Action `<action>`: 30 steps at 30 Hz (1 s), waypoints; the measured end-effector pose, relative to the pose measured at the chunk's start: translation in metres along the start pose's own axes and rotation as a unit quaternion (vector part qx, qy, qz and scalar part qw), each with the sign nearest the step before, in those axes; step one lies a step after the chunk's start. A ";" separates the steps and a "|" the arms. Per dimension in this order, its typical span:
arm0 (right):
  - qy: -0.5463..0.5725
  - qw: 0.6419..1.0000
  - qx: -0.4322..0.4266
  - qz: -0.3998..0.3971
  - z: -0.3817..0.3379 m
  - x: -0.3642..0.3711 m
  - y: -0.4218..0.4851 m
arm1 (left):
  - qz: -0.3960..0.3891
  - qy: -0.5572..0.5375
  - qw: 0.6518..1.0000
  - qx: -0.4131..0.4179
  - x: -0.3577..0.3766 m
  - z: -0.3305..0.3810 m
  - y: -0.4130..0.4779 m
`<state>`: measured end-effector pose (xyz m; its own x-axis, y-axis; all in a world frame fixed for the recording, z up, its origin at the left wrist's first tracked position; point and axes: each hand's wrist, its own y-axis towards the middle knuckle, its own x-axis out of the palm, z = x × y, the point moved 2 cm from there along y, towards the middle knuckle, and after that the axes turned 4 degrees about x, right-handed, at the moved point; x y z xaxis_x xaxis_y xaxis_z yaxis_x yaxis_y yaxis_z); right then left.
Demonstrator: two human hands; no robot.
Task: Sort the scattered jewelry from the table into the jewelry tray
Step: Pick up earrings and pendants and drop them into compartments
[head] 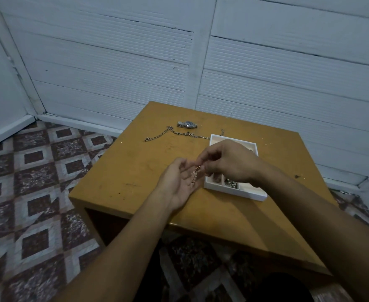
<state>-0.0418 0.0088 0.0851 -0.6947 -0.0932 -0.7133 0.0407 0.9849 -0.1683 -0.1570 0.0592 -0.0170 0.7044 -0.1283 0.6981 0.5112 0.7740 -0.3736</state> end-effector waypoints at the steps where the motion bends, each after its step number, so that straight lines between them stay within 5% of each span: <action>1: -0.027 1.000 -0.004 0.005 -0.001 0.000 0.000 | -0.007 -0.021 1.000 -0.012 0.003 -0.005 -0.001; 12: -0.195 0.979 -0.005 0.063 0.019 0.016 0.002 | -0.006 -0.106 0.992 -0.062 0.012 -0.031 -0.010; 23: -0.183 0.980 -0.009 0.073 0.028 0.023 0.001 | 0.004 -0.123 0.990 -0.066 0.015 -0.031 -0.015; 30: -0.064 0.986 0.050 0.147 0.047 -0.007 -0.001 | 0.019 -0.101 0.993 -0.059 0.011 -0.020 -0.009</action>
<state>-0.0031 0.0020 0.0580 -0.5467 0.1696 -0.8200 0.3015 0.9535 -0.0038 -0.1440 0.0388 -0.0179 0.6172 0.0349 0.7860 0.5490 0.6965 -0.4620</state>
